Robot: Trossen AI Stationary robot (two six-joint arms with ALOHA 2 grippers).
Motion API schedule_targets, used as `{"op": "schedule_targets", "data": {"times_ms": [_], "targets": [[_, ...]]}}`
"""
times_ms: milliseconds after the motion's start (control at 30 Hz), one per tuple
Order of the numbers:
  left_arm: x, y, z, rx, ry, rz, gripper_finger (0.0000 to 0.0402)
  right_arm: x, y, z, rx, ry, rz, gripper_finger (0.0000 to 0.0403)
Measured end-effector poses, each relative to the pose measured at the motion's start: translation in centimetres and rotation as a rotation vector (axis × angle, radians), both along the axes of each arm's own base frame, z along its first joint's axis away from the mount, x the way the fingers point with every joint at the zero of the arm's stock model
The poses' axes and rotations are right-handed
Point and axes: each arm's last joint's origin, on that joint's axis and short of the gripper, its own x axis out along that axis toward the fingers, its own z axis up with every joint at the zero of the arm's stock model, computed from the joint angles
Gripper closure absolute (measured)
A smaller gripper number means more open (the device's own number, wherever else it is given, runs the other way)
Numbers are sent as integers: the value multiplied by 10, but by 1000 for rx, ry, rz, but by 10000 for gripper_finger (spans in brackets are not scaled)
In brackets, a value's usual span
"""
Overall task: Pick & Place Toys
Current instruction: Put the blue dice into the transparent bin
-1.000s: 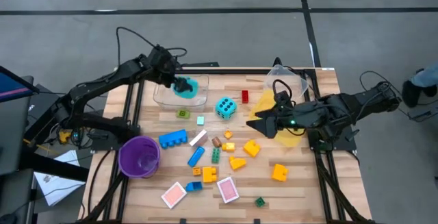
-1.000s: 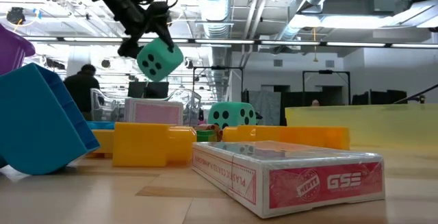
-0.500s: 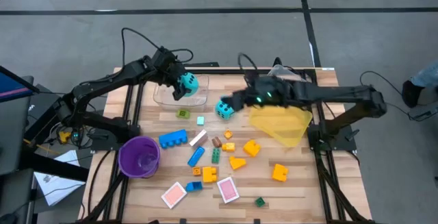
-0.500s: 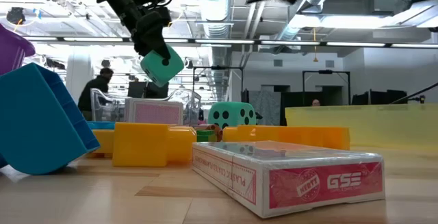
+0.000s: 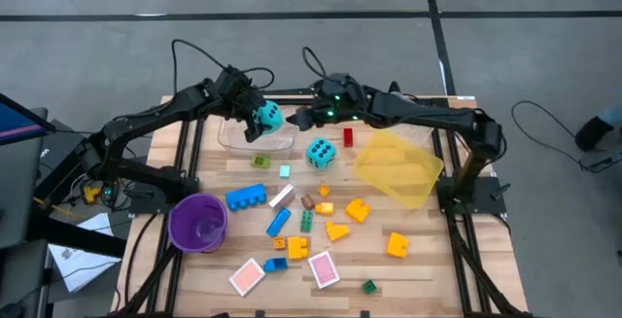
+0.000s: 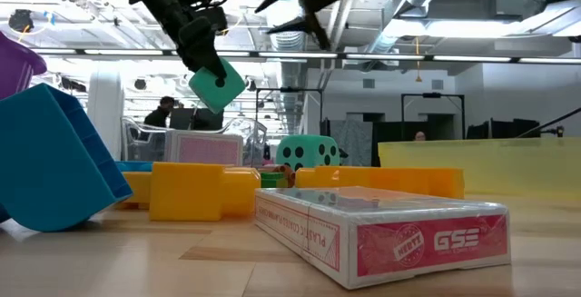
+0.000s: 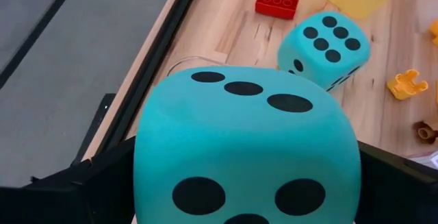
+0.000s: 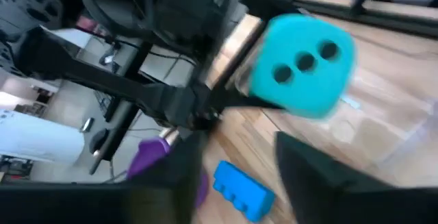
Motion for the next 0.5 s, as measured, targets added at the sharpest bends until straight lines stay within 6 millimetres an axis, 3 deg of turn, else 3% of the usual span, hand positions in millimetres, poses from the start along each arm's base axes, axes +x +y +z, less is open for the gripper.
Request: {"op": "schedule_targets", "data": {"times_ms": [100, 167, 500], "targets": [[1, -1, 0, 1, -1, -3, 2, 11, -7, 0, -21, 10, 23, 347], [1, -1, 0, 2, -3, -5, 2, 17, -12, 1, -32, -7, 28, 387], [2, -2, 1, 5, -9, -8, 2, 44, -48, -22, 98, -27, 68, 402]]}}
